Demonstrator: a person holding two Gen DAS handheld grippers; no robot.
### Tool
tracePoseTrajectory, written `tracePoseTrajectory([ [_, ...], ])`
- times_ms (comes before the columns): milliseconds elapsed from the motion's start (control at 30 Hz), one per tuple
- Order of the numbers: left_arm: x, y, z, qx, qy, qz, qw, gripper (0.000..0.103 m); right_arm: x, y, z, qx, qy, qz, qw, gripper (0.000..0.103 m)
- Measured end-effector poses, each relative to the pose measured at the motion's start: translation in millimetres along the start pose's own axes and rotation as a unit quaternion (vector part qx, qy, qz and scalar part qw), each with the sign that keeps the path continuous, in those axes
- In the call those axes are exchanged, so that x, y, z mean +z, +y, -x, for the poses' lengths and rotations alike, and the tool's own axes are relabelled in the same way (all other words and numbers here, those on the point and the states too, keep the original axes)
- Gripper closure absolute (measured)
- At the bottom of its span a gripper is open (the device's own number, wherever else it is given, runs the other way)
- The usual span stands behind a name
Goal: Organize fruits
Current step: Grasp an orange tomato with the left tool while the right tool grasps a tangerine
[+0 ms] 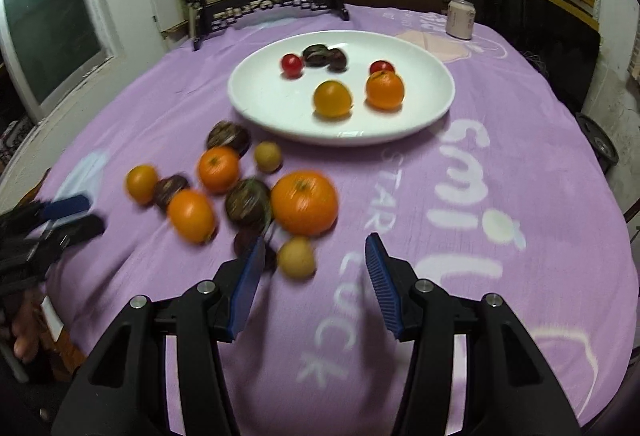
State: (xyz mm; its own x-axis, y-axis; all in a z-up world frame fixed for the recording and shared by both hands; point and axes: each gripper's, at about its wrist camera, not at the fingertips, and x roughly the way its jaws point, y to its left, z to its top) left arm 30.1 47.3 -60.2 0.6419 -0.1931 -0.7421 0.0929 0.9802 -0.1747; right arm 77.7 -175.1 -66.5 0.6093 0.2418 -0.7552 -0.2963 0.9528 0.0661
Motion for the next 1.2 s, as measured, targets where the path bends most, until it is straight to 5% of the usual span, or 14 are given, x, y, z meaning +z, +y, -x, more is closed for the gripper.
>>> tracePoseTrajectory([
  [267, -1.3, 0.3, 4.5, 0.0, -0.004, -0.001, 1.0, 0.036, 23.7, 6.2, -48.0, 0.022, 0.027, 0.016, 0.999, 0.058],
  [700, 19.1, 4.6, -53.4, 0.053, 0.032, -0.017, 0.9979, 0.038, -11.9, -20.0, 22.2, 0.03, 0.001, -0.026, 0.999, 0.058],
  [767, 24.2, 2.0, -59.2, 0.054, 0.032, -0.021, 0.9978, 0.043, -17.8, -21.7, 25.3, 0.031, 0.001, -0.031, 0.999, 0.058],
  [867, 32.9, -1.2, -66.8, 0.038, 0.028, -0.024, 0.9986, 0.068, -21.6, -23.2, 28.1, 0.035, -0.001, -0.04, 0.999, 0.058],
  [1200, 27.6, -10.6, -31.6, -0.004, 0.008, -0.01, 0.9999, 0.068, -21.3, -16.7, 39.0, 0.042, -0.015, -0.031, 0.999, 0.058],
])
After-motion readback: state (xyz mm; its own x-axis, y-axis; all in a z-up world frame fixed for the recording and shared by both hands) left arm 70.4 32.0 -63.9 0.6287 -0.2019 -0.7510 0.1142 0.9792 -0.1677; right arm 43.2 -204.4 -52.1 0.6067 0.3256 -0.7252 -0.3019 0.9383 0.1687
